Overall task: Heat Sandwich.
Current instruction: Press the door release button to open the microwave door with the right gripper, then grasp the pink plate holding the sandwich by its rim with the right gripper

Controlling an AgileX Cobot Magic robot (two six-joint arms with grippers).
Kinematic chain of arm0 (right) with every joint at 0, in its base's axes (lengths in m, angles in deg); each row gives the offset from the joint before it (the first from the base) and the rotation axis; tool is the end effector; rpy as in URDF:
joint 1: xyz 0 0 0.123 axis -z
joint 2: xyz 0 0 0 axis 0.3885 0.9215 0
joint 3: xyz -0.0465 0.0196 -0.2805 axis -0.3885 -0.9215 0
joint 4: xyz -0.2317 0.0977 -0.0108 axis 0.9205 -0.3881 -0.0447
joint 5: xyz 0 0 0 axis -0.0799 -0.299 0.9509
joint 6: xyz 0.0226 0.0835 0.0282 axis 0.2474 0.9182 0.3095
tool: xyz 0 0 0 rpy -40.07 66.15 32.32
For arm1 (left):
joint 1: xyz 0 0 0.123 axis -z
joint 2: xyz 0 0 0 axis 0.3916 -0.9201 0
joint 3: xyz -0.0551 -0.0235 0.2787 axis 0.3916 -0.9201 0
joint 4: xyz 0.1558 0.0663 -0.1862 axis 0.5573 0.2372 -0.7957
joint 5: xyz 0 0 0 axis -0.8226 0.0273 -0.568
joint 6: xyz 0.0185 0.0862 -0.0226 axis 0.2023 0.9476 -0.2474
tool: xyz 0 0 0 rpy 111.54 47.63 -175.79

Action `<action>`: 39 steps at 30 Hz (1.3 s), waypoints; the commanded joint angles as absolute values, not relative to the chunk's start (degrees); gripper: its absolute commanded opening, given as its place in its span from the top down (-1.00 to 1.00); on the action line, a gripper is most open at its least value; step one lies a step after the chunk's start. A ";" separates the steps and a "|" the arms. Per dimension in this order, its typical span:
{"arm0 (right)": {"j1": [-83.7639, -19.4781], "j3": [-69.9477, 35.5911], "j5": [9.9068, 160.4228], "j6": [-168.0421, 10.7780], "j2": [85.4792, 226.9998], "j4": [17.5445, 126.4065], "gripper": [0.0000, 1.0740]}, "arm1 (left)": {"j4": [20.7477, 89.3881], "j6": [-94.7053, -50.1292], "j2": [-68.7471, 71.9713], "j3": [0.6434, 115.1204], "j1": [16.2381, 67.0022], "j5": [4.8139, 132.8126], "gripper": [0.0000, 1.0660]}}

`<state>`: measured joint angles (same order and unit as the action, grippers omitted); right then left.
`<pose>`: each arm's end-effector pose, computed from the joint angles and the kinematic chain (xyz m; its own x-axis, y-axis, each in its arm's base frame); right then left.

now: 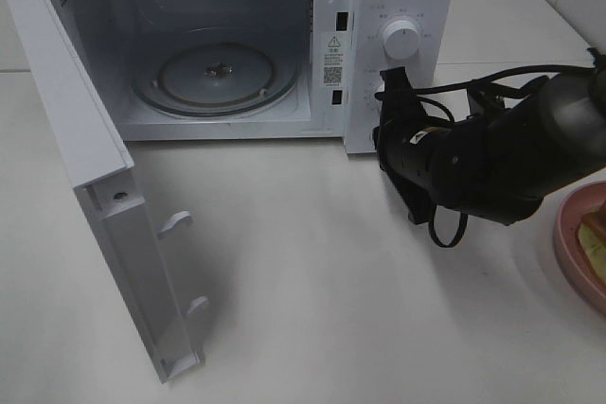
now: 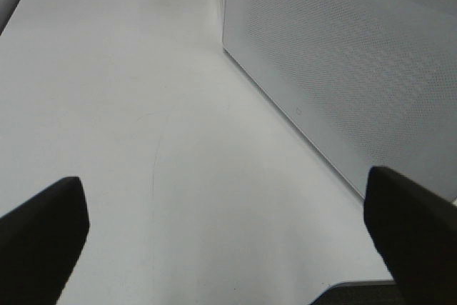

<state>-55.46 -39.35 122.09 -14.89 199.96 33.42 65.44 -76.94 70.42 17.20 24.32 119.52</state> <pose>0.3180 0.1597 0.1190 -0.1885 0.9650 -0.1824 0.4028 0.2453 0.8818 -0.0088 -0.0058 0.2803 -0.4550 -0.0377 -0.8897 0.0584 0.9957 -0.0721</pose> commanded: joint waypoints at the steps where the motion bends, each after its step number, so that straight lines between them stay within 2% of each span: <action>1: -55.63 -40.78 118.94 -19.88 196.80 33.99 1.00 | 64.87 -76.89 71.46 17.09 24.66 118.89 -0.88; 6: -55.46 -42.33 112.98 -26.24 193.20 34.10 1.00 | 64.87 -76.89 71.46 17.09 24.66 118.89 -0.88; 15: -54.83 -42.33 96.48 -48.64 187.12 34.62 1.00 | 64.87 -76.89 71.46 17.09 24.66 118.89 -0.88; 22: -53.17 -42.27 82.96 -63.19 182.94 38.69 1.00 | 64.87 -76.89 71.46 17.09 24.66 118.89 -0.88; 27: -51.33 -42.27 72.47 -68.46 180.36 45.91 0.97 | 64.87 -76.89 71.46 17.09 24.66 118.89 -0.88; 34: -50.88 -42.27 62.39 -70.12 175.83 62.52 0.92 | 64.87 -76.89 71.46 17.09 24.66 118.89 -0.88; 39: -50.82 -42.27 56.49 -70.18 173.14 66.82 0.82 | 64.87 -76.89 71.46 17.09 24.66 118.89 -0.88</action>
<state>-51.22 -42.45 58.84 -69.32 174.23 64.87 65.44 -76.94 70.42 17.20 24.32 119.52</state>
